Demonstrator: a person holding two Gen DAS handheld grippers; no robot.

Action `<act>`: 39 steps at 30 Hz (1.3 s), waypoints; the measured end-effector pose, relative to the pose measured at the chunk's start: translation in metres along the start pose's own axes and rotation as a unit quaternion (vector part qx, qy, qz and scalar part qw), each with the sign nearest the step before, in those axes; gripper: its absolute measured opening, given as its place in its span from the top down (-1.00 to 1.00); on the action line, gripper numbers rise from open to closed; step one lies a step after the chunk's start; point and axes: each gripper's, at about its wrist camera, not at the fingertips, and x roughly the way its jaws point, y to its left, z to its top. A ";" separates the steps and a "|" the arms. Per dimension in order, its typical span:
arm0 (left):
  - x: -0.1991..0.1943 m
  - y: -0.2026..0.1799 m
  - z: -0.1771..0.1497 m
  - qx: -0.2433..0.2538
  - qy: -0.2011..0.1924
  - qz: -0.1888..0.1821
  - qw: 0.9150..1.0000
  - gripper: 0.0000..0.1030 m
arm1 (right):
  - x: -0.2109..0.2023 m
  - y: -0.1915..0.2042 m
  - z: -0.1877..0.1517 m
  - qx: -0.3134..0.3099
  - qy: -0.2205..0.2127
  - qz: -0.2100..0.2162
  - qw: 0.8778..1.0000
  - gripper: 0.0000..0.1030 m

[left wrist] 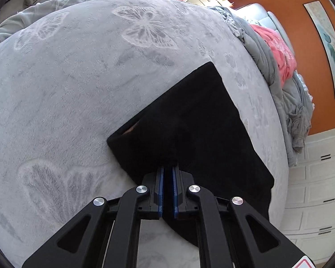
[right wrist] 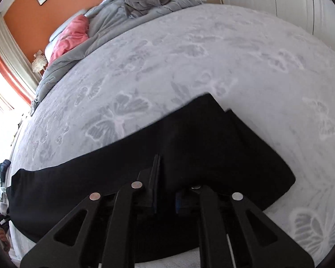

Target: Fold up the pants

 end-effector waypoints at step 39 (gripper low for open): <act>-0.026 -0.102 -0.130 0.097 0.022 0.025 0.995 -0.14 | 0.044 0.353 -0.198 -0.071 0.274 0.316 0.905 0.17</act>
